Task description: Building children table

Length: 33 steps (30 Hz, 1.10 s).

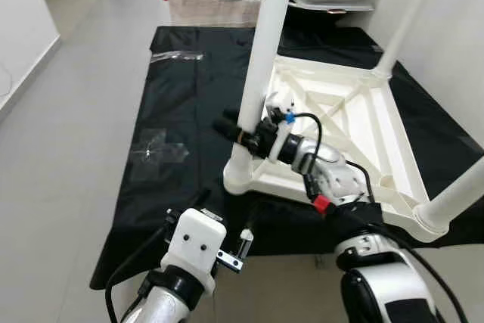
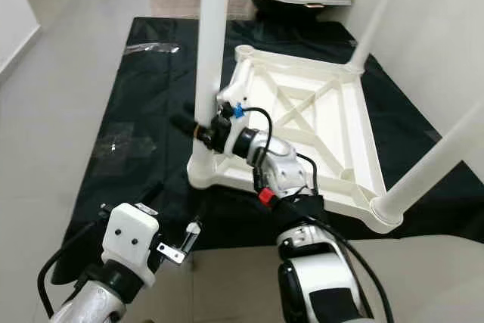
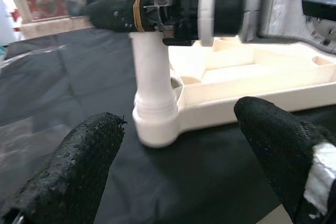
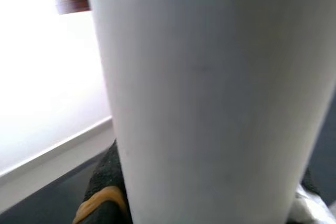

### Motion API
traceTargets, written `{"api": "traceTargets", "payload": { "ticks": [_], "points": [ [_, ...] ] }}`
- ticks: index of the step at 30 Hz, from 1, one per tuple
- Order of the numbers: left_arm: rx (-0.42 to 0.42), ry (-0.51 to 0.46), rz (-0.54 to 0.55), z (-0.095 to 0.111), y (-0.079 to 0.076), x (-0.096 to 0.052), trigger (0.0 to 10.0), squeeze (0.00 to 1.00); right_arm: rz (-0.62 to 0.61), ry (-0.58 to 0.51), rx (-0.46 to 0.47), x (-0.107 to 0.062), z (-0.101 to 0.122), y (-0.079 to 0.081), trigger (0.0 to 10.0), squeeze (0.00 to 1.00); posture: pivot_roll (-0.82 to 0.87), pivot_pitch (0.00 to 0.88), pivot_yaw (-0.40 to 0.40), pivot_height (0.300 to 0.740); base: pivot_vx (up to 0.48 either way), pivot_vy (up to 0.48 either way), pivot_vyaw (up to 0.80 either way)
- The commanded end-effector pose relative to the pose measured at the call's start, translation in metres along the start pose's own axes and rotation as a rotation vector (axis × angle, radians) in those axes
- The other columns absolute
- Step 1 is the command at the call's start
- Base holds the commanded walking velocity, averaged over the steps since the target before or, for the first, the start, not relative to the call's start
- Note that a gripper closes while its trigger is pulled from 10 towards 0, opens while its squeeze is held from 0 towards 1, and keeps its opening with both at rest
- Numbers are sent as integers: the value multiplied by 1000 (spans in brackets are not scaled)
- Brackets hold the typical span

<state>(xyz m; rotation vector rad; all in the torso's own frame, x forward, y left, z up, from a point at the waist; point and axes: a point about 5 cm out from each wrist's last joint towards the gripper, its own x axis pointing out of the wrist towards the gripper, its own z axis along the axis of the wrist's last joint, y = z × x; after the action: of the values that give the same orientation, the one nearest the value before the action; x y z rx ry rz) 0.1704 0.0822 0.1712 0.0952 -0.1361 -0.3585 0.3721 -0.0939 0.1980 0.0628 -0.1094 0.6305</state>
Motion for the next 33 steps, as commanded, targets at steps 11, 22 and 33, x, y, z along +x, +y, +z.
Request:
{"api": "traceTargets", "payload": {
  "ticks": [11,22,33],
  "points": [
    [3,13,-5,-4,-2,-1,10000,0,-852,45,-47,-54,-6,-21,0,0,176,63,-86,740,0,0,0],
    [2,14,-7,-4,-3,-1,10000,0,-650,-92,4,-33,3,-8,10000,1000,176,61,-89,740,0,0,0],
    [0,13,-7,-4,-3,1,10000,0,244,-34,206,-21,16,-9,10000,0,175,74,-97,740,0,0,0]
  ]
}}
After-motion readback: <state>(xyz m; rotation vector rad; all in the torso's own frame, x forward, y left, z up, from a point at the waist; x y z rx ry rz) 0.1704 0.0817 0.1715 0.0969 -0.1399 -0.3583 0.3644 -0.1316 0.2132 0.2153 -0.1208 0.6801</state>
